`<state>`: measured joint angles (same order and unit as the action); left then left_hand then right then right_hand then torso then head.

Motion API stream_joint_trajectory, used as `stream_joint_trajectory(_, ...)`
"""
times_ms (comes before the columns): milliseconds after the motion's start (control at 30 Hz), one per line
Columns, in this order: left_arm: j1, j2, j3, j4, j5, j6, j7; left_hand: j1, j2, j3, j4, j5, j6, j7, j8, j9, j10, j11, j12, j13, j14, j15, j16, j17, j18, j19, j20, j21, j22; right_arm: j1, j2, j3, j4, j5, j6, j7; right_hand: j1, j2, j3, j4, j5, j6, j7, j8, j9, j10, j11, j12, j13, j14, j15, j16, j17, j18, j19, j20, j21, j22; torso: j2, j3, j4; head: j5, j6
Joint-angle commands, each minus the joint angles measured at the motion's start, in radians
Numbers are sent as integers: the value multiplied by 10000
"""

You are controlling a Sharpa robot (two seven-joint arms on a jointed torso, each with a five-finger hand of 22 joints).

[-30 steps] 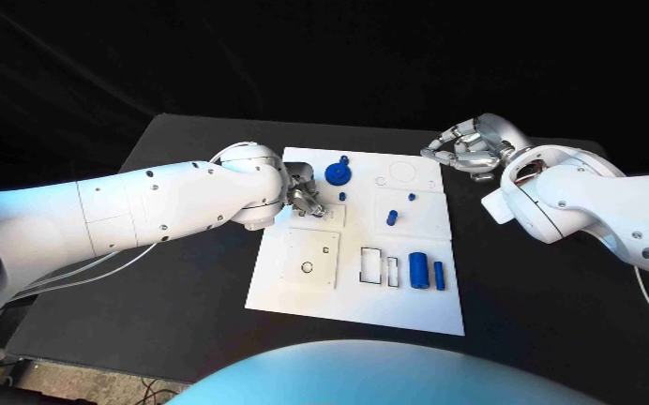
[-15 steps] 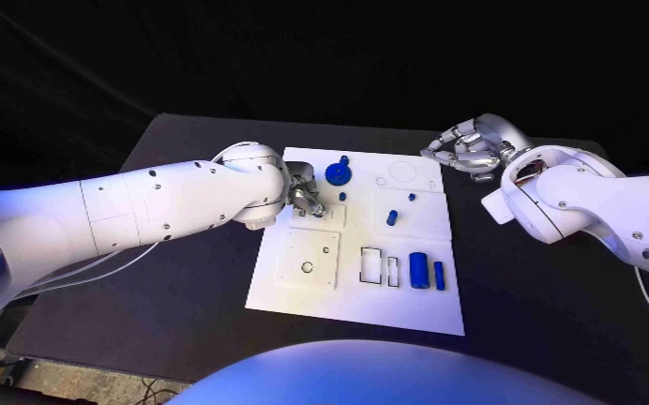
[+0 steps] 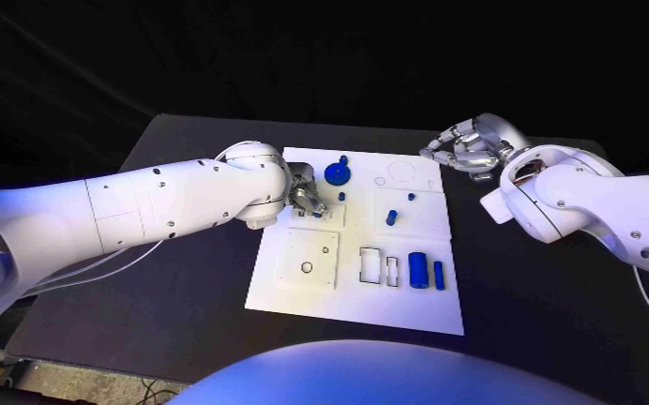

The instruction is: Assemble the parts on the task board

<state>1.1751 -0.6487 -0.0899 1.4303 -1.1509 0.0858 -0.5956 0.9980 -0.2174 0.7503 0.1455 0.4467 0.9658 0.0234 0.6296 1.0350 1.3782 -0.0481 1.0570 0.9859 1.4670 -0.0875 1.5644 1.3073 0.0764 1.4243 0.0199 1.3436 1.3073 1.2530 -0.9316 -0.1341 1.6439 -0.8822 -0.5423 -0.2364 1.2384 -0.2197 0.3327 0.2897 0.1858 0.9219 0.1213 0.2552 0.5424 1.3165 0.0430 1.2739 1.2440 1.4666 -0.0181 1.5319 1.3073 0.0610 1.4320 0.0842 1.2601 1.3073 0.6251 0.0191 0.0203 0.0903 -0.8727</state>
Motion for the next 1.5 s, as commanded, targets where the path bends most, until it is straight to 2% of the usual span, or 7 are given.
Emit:
stream_joint_trajectory(33,-34,48,-29,-36,194,378,-109,-138,-5,1440,-1399,-92,29,-81,36,15,96,-9,47,28,1038,-77,64,2635,-197,82,2,35,1584,-6,5,0,5,-50,107,32,-99,11,-49,-10,40,-65,-20,38,10,-12,-14,-24,-17,810,-70,-60,1788,66,-75,3,-29,1592,-7,-1,7,-26,1)
stream_joint_trajectory(267,-34,110,-29,-128,205,377,-145,-439,-22,1367,-1300,-522,35,-136,25,24,103,-45,17,18,1038,-107,64,2635,-197,89,-23,7,1590,-6,7,0,15,-50,102,37,-120,14,-53,-14,44,-74,-23,52,34,-19,-16,-35,-32,807,-73,-69,1773,70,-81,1,-51,1586,-2,-4,3,-34,1)
stream_joint_trajectory(467,-34,116,-30,-174,206,405,-179,-902,-162,1120,-1021,-1528,131,-183,-37,-29,95,-76,39,73,1038,-133,64,2635,-200,110,-47,-34,1605,-6,-15,0,32,-50,89,38,-127,14,-55,-13,43,-77,-23,55,38,-15,-16,-30,-28,812,-73,-59,1792,67,-73,0,-37,1591,-6,-3,5,-55,1)
stream_joint_trajectory(800,-35,54,-30,-168,196,314,-210,-1213,-286,445,-446,-2620,278,-190,-144,-130,105,-80,111,183,1038,-136,64,2635,-214,166,-52,-35,1653,-6,-35,0,41,-50,68,46,-252,21,-100,6,16,-112,-21,74,85,-23,-15,-42,-48,808,-73,-70,1776,72,-81,-2,-74,1582,-14,-10,11,-78,1)
stream_joint_trajectory(1133,-36,-27,-23,-106,174,72,-227,-1160,-274,-248,151,-3443,363,-190,-173,-152,146,-76,186,279,1038,-134,64,2635,-229,224,-47,-4,1716,-7,-34,0,34,-57,64,53,-350,35,-140,9,-16,-147,-21,86,120,-22,-13,-41,-53,813,-73,-64,1790,72,-77,-3,-83,1582,-12,-13,16,-73,1)
stream_joint_trajectory(1333,-36,-99,18,-30,162,-53,-225,-1067,-254,-584,483,-3764,392,-189,-168,-143,164,-75,212,310,1038,-135,64,2635,-236,251,-48,16,1750,-10,-33,0,28,-58,55,59,-402,43,-163,11,-34,-160,-20,95,139,-25,-13,-45,-60,812,-73,-68,1785,75,-82,-3,-103,1578,-14,-14,11,-71,1)
stream_joint_trajectory(1500,-33,-227,91,81,225,-129,-212,-983,-278,-873,728,-3919,414,-188,-164,-137,176,-72,225,326,1038,-133,64,2635,-241,267,-48,26,1772,-16,-41,0,17,-54,34,65,-803,189,-451,19,-675,-247,-33,194,327,-15,-20,-26,-77,815,-79,-74,1786,71,-52,-9,-124,1592,-26,-10,23,-72,1)
